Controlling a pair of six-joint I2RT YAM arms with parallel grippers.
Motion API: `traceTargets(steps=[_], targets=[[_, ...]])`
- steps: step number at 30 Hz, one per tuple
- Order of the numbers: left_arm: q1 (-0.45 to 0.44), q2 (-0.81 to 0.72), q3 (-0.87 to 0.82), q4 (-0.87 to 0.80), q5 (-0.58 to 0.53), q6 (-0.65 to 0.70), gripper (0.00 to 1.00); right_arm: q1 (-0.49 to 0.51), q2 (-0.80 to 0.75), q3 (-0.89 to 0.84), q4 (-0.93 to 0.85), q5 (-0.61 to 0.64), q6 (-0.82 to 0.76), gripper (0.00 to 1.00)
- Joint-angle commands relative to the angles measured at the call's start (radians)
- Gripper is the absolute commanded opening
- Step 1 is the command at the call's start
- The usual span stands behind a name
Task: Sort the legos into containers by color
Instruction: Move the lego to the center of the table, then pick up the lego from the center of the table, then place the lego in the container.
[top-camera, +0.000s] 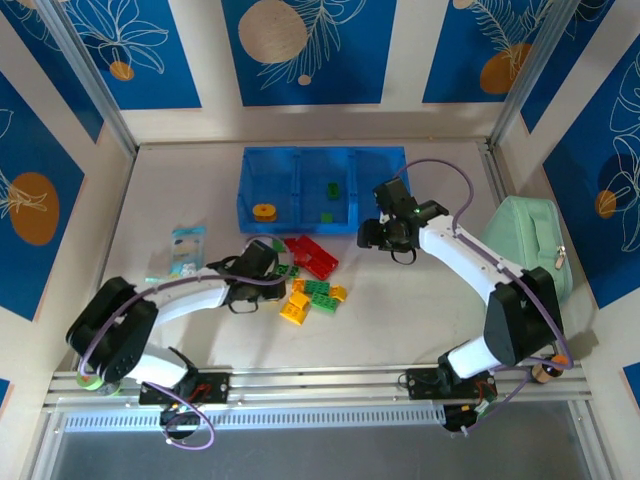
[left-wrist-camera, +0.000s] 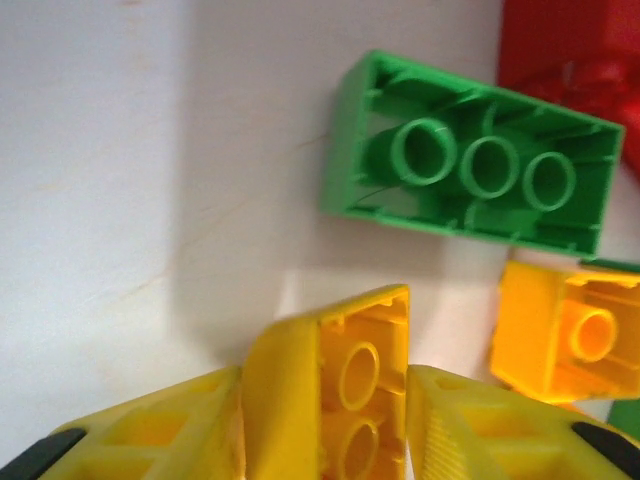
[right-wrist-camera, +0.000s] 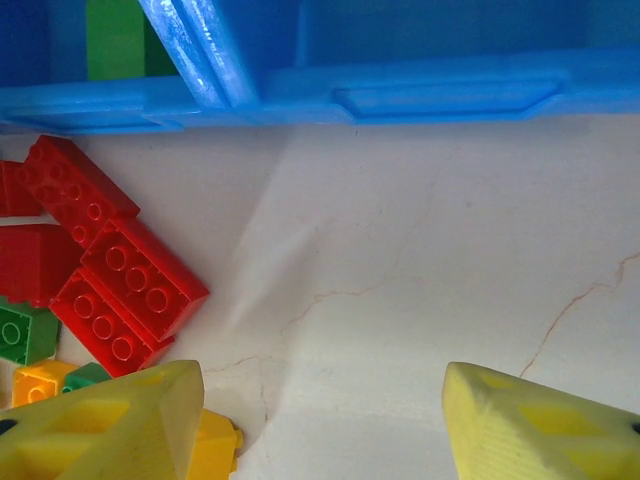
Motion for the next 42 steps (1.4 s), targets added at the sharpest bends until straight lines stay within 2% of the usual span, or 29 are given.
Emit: traceTargets(steps=[1,14,20,24,28,35,42], targets=[[0.006,-0.067,-0.029,-0.058,-0.069,-0.024,0.45,0.008,-0.029,-0.023,-0.009,-0.003,0.006,0.65],[0.004,0.044,0.032,-0.072,-0.034,0.016,0.46,0.01,-0.058,-0.022,-0.028,0.016,-0.001,0.64],[0.001,0.01,0.082,-0.136,-0.078,0.033,0.33,0.003,-0.079,-0.029,-0.03,0.019,0.0,0.64],[0.008,-0.036,0.17,-0.203,-0.12,0.073,0.31,0.0,-0.084,-0.03,-0.027,0.019,0.0,0.64],[0.061,-0.029,0.299,-0.243,-0.13,0.145,0.31,0.002,-0.086,-0.031,-0.028,0.012,0.001,0.64],[0.194,0.16,0.523,-0.239,-0.071,0.249,0.31,0.012,-0.1,-0.058,-0.017,-0.016,0.01,0.64],[0.249,0.369,0.743,-0.234,-0.032,0.305,0.32,0.034,-0.113,-0.081,-0.015,-0.02,0.023,0.63]])
